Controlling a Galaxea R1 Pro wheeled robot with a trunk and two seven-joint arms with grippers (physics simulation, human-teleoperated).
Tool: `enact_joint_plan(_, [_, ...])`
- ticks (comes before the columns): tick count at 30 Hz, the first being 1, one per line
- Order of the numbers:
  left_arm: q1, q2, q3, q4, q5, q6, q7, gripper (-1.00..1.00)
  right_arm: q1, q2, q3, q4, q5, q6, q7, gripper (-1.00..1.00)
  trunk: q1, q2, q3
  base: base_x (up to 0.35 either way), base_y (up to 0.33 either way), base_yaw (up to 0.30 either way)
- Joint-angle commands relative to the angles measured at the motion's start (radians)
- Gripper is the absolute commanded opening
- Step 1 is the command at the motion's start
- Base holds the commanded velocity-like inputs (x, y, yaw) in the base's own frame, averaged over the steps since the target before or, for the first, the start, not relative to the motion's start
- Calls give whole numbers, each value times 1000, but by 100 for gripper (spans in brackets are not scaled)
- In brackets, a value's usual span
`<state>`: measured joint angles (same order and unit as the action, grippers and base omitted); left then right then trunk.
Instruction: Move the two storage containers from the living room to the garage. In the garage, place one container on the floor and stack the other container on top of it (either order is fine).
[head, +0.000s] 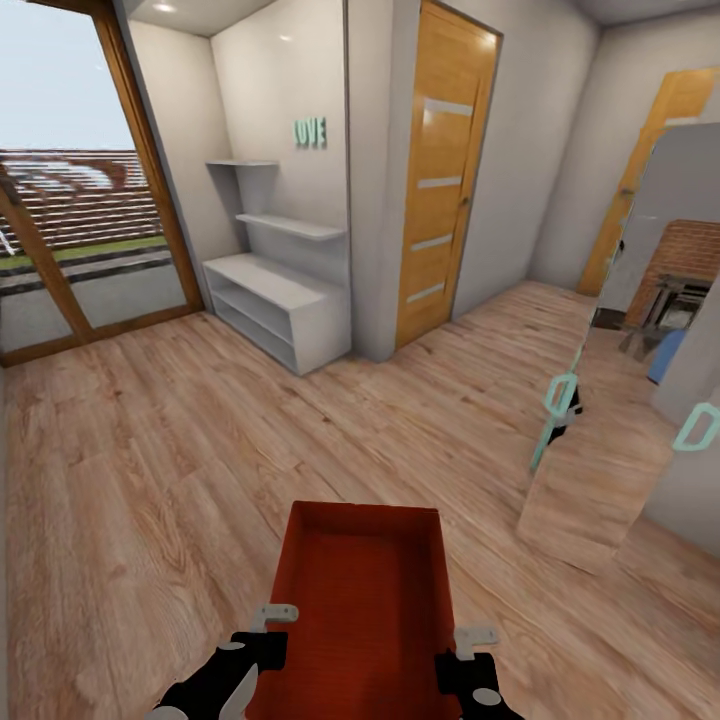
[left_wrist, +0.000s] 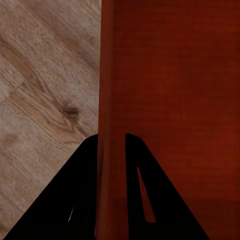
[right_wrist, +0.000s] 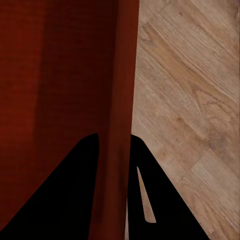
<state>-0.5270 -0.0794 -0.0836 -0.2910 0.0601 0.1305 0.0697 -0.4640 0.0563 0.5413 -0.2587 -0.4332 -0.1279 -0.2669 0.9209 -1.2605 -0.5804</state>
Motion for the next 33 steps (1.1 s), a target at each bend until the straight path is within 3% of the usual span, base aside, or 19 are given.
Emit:
enact_joint_plan(1, [-1, 1, -9, -3, 12, 6, 12, -100, -1, -16, 5, 12, -16, -7, -6, -100, 1, 0, -1, 323, 0, 0])
enact_joint_plan(33, [-1, 1, -11, -22, 12, 8, 12, -100, -1, -17, 4, 12, -16, -7, -6, -100, 1, 0, -1, 323, 0, 0])
